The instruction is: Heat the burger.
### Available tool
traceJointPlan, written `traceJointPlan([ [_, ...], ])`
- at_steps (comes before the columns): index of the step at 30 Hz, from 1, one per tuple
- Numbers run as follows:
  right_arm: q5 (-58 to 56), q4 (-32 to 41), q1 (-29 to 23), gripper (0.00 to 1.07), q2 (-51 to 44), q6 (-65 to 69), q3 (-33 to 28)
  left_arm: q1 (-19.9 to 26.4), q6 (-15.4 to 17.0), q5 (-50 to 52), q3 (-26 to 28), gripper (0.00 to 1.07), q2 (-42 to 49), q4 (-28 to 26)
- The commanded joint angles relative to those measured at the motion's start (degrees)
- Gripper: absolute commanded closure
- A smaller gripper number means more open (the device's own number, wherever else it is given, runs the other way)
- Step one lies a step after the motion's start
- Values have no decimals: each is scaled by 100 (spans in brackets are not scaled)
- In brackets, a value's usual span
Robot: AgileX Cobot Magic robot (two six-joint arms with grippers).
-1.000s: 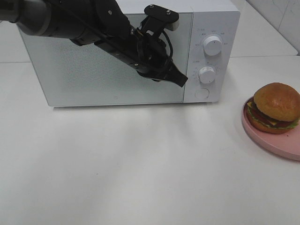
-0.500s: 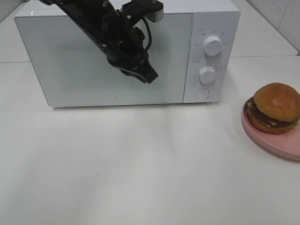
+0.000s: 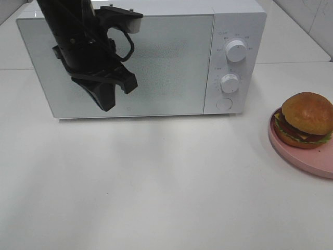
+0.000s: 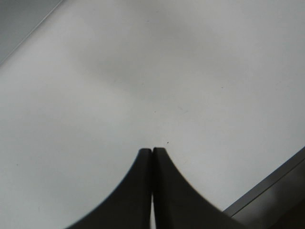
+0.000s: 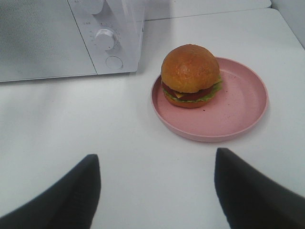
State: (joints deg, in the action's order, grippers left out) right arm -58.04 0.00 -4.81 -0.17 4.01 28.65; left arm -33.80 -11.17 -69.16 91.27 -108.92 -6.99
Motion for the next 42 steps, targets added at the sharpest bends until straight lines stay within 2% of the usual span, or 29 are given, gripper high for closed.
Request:
traceJointPlan([
  [1,57,-57,40,44,-160,-63,-6,332,453,-441,-74,106,143,57],
  [5,57,-57,40,44,-160,-63,-6,596,470,-441,-241,106,292,63],
  [7,57,-57,40,44,-160,-63,-6,928,561,-441,-441,106,516,69],
  [13,57,-57,40,44,-160,-63,-6,1438,607,-441,-900,106,1026,149],
  [15,57,-57,40,44,-160,-63,-6,1616,733,-435,-1089,106,1232,229],
  [17,57,-57,40,44,-160,-63,-6,1851,1117,-430,-1427,106,1547,458],
  [18,57,-57,40,44,-160,-63,-6,1851,1117,-430,-1427,106,1547,458],
  [19,57,-57,40,44,-160,-63,-6,1902,1352,-424,-1662,106,1799,647],
  [20,57,-57,40,44,-160,-63,-6,1914,1444,-424,-1816,106,1937,751],
  [21,57,-57,40,44,-160,-63,-6,1914,1444,-424,-1816,106,1937,751],
  [23,57,-57,40,44,-160,-63,-6,1914,1593,-361,-2275,106,2361,900],
  [24,57,-57,40,44,-160,-63,-6,1914,1593,-361,-2275,106,2361,900],
  [26,57,-57,40,44,-160,-63,-6,1914,1707,-132,-3002,106,3083,837],
  [27,57,-57,40,44,-160,-63,-6,1914,1707,-132,-3002,106,3083,837],
  [29,57,-57,40,44,-160,-63,-6,1914,1707,6,-3570,106,3701,699],
  [32,57,-57,40,44,-160,-63,-6,1914,1707,46,-3776,106,3942,699],
  [34,57,-57,40,44,-160,-63,-6,1914,1707,172,-4521,106,4910,636],
  [36,57,-57,40,44,-160,-63,-6,1914,1707,201,-4664,106,5122,636],
  [37,57,-57,40,44,-160,-63,-6,1914,1707,309,-4996,106,5667,625],
  [40,57,-57,40,44,-160,-63,-6,1914,1707,338,-5122,106,5890,613],
  [42,57,-57,40,44,-160,-63,-6,1914,1707,487,-5546,106,6669,596],
])
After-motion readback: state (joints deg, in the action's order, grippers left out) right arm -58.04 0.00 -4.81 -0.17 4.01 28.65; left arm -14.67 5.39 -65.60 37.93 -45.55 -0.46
